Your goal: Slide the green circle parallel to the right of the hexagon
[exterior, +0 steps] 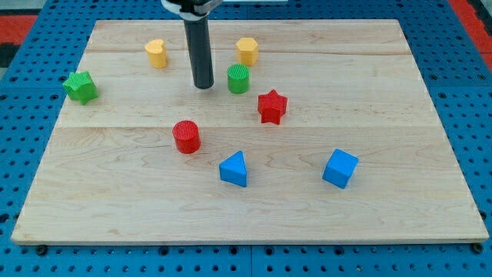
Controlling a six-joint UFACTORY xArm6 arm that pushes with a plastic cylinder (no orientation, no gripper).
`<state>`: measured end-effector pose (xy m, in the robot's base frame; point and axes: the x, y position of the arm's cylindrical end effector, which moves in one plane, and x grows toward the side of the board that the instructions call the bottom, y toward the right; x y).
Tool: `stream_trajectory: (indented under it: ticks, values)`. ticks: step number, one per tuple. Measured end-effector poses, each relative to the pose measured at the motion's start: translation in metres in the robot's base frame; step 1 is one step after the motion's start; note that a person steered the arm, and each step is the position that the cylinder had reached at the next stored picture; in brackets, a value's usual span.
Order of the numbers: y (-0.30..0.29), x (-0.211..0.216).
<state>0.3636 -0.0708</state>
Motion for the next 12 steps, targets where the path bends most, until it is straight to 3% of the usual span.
stream_trajectory:
  ticks: [3, 5, 8, 10, 12]
  values:
    - [0.112, -0.013]
    - [0.082, -0.021]
    - [0.188, -0.069]
    - [0.064, -0.057]
    - [0.107, -0.063]
